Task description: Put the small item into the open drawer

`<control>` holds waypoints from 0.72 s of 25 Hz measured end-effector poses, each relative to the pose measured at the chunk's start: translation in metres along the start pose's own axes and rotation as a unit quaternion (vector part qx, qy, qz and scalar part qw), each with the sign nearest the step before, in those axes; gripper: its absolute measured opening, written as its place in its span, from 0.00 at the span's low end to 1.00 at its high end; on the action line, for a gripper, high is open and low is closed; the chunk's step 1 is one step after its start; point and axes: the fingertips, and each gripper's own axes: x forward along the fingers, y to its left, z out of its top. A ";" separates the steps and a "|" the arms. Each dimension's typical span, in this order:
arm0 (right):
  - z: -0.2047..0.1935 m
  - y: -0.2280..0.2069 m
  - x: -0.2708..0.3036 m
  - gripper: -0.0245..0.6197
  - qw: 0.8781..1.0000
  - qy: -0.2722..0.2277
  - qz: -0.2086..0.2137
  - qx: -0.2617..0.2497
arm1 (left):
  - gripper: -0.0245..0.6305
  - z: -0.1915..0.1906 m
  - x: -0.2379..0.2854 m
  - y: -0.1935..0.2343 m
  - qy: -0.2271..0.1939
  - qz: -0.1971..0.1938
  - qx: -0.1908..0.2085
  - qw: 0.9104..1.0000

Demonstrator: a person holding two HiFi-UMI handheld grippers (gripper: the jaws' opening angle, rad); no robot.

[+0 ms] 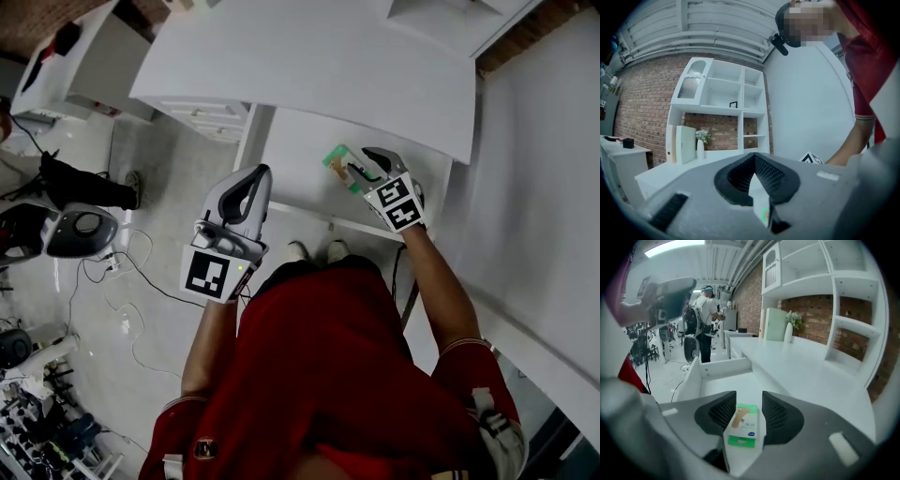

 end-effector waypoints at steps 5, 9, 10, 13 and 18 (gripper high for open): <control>0.062 0.018 -0.054 0.20 0.995 -0.095 -0.023 0.019 | 0.04 -0.001 0.008 -0.020 -0.013 -0.036 -0.004 0.999; 0.106 0.042 -0.097 0.09 0.985 -0.168 -0.034 0.037 | 0.04 0.001 0.012 -0.036 -0.021 -0.064 -0.011 0.998; 0.114 0.048 -0.105 0.08 0.982 -0.180 -0.035 0.038 | 0.04 0.002 0.013 -0.040 -0.024 -0.071 -0.011 0.997; 0.131 0.060 -0.129 0.06 0.974 -0.216 -0.040 0.047 | 0.04 0.005 0.015 -0.052 -0.030 -0.087 -0.014 0.996; 0.141 0.067 -0.159 0.06 0.960 -0.263 -0.051 0.082 | 0.04 0.012 0.016 -0.067 -0.041 -0.108 -0.019 0.993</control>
